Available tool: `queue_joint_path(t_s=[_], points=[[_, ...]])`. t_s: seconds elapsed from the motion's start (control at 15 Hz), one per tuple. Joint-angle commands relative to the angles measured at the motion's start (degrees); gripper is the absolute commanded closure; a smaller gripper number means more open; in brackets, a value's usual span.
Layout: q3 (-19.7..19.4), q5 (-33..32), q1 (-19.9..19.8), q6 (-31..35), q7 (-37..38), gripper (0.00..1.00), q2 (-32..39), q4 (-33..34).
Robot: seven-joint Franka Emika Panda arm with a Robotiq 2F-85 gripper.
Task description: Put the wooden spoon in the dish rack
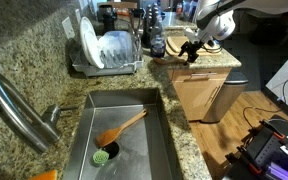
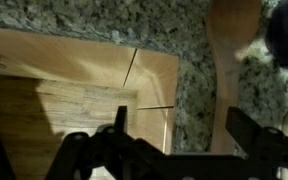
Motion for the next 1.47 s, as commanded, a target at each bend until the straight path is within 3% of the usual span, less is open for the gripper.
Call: queue_joint_path(t_s=[0.0,0.2,0.6,0.67,1.2,1.4], points=[[1.7,-2.0,-0.8,0.3,1.5,0.0,0.4,0.7],[1.8,-2.3,-0.5,0.8,1.7,0.0,1.7,1.9],[4.8,5.5,-3.2,8.3,2.0,0.0,8.6,9.7],[3.7,2.8,-2.0,6.2,2.0,0.0,5.3,5.8],[4.0,3.4,-3.0,5.9,4.0,0.0,9.7,9.4],[3.8,2.3,-2.3,6.3,3.4,0.0,7.9,7.1]])
